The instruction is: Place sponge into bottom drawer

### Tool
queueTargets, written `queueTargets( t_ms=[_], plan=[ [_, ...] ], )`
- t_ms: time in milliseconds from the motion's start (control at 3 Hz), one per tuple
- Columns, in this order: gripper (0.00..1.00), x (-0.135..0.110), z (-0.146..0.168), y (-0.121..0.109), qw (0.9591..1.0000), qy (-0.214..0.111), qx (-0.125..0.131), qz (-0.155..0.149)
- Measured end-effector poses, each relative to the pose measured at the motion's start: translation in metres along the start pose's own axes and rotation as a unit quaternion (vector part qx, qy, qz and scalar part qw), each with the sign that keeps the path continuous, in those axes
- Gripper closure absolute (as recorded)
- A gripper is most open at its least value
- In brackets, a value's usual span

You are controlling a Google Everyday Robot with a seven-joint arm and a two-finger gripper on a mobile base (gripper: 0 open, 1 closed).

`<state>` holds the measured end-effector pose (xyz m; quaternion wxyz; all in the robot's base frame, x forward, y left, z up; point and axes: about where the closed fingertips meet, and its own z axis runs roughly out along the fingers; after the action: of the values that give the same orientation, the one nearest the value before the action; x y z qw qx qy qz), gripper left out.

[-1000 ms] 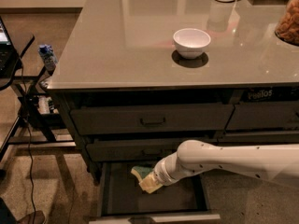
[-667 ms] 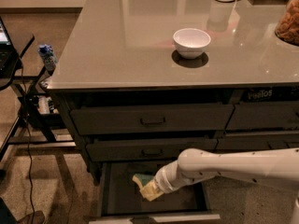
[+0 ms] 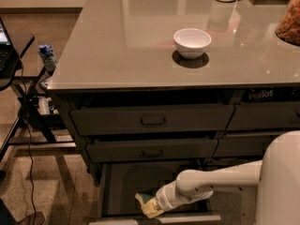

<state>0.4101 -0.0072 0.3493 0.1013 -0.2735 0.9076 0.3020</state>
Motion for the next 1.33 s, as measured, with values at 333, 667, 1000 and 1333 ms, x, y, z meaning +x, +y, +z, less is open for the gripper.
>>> queueTargets(
  t_ms=[333,667,1000,1333],
  plan=[
    [1.0,0.0,0.0,0.0,1.0,0.0,0.0,0.0],
    [1.0,0.006,0.027,-0.015,0.9997,-0.001,-0.005,0.022],
    [1.0,0.0,0.093,-0.065,0.9976,-0.004,0.0,0.069],
    [1.0,0.001,0.097,-0.065,0.9974,-0.003,-0.004,0.072]
  ],
)
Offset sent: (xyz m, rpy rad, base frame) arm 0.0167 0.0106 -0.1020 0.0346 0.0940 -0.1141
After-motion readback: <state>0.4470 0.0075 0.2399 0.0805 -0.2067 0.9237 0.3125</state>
